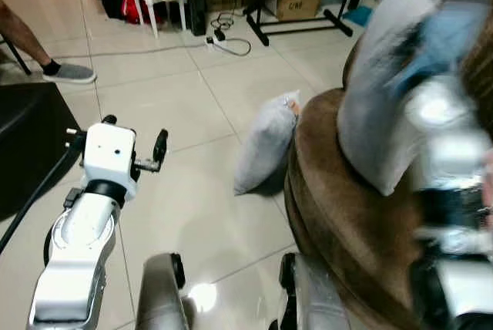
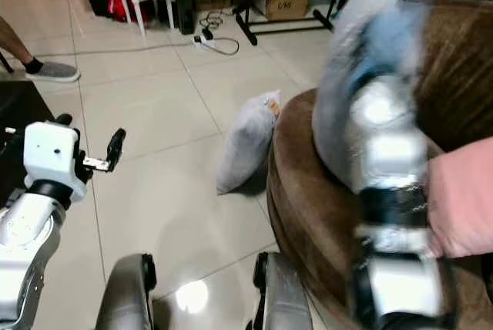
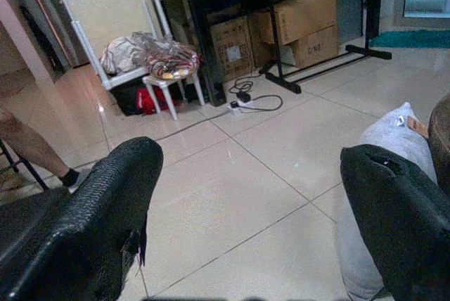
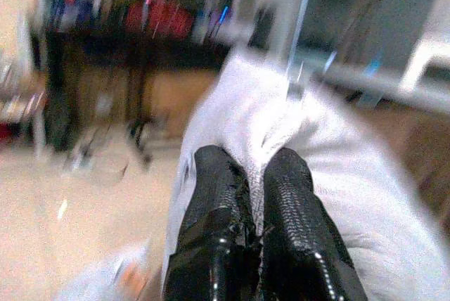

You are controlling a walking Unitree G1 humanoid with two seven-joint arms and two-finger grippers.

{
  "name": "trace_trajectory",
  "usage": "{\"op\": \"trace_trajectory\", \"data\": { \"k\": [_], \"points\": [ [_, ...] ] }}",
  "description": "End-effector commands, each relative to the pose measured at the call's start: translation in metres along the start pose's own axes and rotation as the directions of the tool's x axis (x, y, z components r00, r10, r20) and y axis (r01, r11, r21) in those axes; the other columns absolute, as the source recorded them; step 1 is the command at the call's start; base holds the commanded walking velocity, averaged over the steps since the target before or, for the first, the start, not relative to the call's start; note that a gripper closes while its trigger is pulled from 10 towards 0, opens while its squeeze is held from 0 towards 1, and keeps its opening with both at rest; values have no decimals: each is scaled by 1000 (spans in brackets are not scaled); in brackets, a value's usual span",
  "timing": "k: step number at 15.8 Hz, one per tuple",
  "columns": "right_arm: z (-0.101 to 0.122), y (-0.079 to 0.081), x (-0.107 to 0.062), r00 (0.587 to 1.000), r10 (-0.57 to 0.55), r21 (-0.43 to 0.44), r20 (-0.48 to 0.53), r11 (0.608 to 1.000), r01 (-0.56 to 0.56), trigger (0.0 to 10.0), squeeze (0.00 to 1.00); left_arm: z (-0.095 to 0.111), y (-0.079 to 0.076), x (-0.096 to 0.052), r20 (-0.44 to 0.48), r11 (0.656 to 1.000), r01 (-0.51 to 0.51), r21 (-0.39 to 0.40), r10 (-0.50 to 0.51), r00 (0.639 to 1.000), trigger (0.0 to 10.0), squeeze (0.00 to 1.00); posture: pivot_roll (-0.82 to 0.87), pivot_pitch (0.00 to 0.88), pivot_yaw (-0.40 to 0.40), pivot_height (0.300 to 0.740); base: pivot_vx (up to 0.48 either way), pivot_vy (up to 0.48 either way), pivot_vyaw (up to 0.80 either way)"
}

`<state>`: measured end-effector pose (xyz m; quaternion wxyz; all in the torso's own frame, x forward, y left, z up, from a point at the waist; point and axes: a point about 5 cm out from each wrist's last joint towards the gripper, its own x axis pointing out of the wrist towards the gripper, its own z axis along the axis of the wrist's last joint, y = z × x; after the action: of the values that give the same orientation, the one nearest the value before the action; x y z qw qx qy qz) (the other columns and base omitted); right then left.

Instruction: Move the pillow to the sofa from floor

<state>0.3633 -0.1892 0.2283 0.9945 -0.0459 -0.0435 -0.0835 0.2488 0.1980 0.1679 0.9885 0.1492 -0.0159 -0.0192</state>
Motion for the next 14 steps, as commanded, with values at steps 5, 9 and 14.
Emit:
{"op": "trace_trajectory", "data": {
  "k": [5, 9, 14],
  "points": [
    [-52, 36, -7, 983, 79, -12, -165, 997, -82, 10000, 0, -1, -4, 1, 4, 1000, 20, 23, -20, 1000, 10000, 0, 9, 0, -94, 656, 0, 0, 0],
    [-66, 30, -13, 978, 60, 24, -201, 998, -57, 10000, 0, -9, -7, -5, -22, 1000, 9, 16, -9, 1000, 10000, 0, 5, 0, -98, 686, 0, 0, 0],
    [-54, 33, -20, 982, 109, 77, -151, 992, -99, 10000, 0, -11, -10, -4, -22, 1000, 10, 25, -10, 1000, 10000, 0, 1, 0, -106, 721, 0, 0, 0]
  ]
}}
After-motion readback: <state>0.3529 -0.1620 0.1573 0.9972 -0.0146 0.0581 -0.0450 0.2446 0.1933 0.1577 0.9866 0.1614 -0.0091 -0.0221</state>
